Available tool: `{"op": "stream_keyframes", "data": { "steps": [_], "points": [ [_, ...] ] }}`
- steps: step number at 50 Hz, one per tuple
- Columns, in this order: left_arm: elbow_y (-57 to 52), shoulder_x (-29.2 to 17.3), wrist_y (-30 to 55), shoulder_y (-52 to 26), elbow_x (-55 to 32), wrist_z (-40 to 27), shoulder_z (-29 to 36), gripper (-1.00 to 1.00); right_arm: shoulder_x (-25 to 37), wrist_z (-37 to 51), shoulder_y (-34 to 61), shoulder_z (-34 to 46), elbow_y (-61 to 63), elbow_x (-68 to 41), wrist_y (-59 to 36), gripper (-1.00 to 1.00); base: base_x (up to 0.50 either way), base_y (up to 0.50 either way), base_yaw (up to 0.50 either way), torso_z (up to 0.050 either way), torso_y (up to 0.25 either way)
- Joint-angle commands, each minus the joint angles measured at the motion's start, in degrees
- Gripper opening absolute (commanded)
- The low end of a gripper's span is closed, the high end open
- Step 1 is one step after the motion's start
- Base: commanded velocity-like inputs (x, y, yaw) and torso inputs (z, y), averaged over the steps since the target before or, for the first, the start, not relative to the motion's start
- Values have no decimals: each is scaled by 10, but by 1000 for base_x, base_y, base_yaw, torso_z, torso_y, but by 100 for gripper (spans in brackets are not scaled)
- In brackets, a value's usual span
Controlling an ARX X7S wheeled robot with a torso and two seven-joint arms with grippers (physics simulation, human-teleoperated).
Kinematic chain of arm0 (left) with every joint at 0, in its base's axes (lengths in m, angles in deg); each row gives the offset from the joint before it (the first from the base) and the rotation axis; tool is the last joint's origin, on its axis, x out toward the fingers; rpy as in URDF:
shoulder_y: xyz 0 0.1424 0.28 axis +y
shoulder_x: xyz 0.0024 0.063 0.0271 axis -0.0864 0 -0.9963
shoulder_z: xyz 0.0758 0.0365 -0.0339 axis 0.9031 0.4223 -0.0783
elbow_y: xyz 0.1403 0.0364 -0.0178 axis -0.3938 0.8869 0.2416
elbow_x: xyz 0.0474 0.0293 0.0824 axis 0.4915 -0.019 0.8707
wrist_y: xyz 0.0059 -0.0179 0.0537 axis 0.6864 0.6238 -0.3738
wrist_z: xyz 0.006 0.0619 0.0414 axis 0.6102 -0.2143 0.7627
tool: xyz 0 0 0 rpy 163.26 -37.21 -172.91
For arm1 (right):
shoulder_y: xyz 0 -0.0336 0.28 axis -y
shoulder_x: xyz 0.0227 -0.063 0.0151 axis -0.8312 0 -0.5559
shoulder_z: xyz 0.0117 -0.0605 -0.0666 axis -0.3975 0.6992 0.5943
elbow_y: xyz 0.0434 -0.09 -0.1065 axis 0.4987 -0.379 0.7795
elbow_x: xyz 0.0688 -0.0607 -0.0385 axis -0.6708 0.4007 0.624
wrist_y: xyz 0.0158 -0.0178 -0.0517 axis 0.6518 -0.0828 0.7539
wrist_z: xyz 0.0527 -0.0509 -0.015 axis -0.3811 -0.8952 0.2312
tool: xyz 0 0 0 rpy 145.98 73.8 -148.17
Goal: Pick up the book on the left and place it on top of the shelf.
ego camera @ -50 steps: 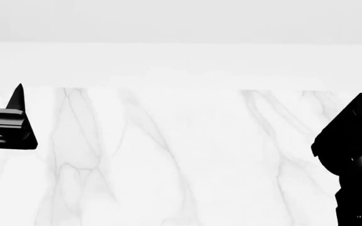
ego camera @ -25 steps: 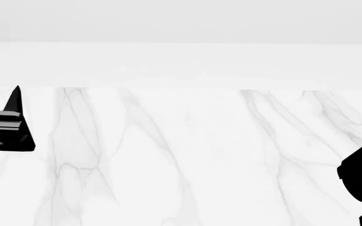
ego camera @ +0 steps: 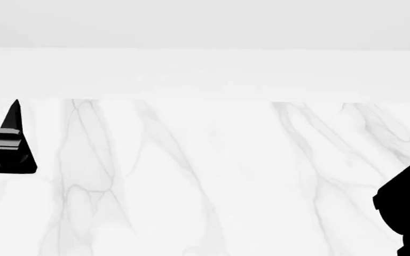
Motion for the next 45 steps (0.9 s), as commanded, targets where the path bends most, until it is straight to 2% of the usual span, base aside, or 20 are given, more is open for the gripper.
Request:
{"op": "stream_keyframes", "data": {
  "steps": [1, 20, 34, 45],
  "points": [
    [3, -1, -5, 2, -1, -2, 1, 100, 23, 24, -10, -7, -1, 31, 1, 100, 0, 0, 0, 0, 0],
    [11, -2, -15, 6, 0, -2, 7, 100, 13, 34, -13, -12, -1, 32, 36, 100, 8, -4, -3, 0, 0],
    [15, -3, -16, 2, -1, -5, 14, 100, -62, -21, 52, -26, -1, 31, 222, 100, 8, -4, 5, -1, 0],
    [18, -4, -18, 0, -3, -5, 15, 100, -74, -26, 77, -20, -1, 33, 276, 100, 0, 0, 1, 0, 0]
  ]
}}
